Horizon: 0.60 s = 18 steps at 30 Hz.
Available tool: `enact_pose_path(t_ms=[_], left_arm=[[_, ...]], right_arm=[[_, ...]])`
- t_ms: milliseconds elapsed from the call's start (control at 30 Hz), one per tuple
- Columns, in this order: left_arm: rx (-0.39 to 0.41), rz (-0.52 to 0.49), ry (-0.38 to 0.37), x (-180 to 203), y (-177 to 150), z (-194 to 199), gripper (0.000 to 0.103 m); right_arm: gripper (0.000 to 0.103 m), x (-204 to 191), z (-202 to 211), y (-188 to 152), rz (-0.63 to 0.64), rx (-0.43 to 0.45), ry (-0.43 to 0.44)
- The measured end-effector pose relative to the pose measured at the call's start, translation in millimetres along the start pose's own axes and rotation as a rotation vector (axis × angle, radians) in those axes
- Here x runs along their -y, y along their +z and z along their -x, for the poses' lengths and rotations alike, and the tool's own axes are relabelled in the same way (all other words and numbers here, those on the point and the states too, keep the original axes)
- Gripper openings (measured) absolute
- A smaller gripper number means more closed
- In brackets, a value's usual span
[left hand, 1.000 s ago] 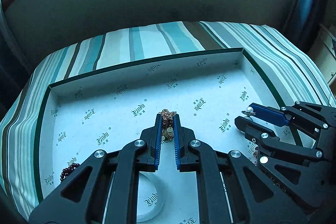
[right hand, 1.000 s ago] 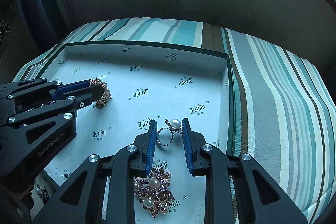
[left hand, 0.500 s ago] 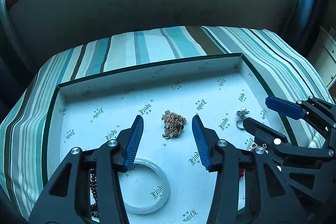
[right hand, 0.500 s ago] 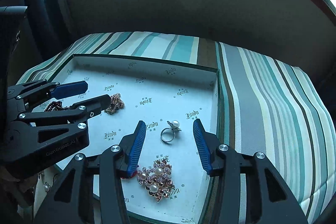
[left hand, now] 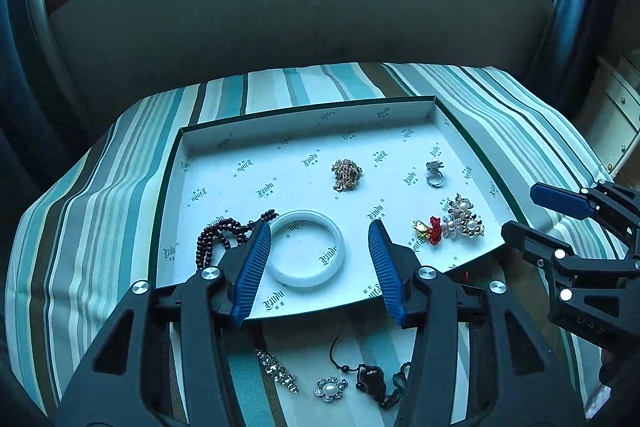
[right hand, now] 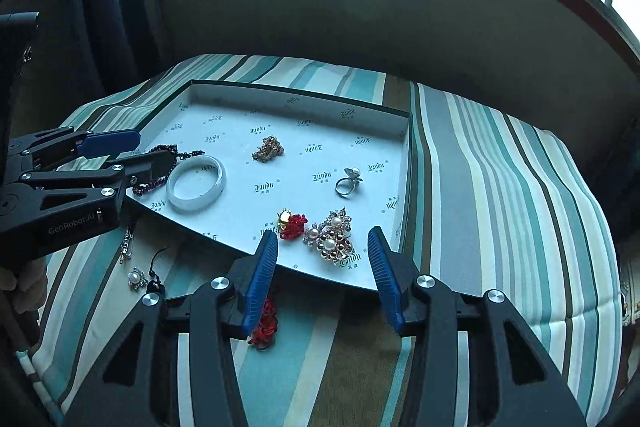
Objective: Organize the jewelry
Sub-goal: 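Withdraw both grippers and move the right gripper over the red tassel charm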
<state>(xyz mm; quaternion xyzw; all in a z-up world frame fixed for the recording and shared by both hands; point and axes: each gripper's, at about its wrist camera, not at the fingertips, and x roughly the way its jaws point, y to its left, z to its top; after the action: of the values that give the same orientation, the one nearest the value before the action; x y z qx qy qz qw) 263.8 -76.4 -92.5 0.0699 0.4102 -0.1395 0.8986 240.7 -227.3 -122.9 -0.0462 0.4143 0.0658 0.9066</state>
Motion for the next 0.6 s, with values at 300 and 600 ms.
enact_pose_path(t_ms=[300,600], left_arm=[[-0.067,0.02,0.061,-23,-52,20,0.05],[-0.121,0.038,0.083,-32,-85,26,0.05]], right_arm=[[0.045,-21,0,-43,0.01,-0.101,0.039],[0.041,-29,-15,-52,0.016,-0.14,0.045]])
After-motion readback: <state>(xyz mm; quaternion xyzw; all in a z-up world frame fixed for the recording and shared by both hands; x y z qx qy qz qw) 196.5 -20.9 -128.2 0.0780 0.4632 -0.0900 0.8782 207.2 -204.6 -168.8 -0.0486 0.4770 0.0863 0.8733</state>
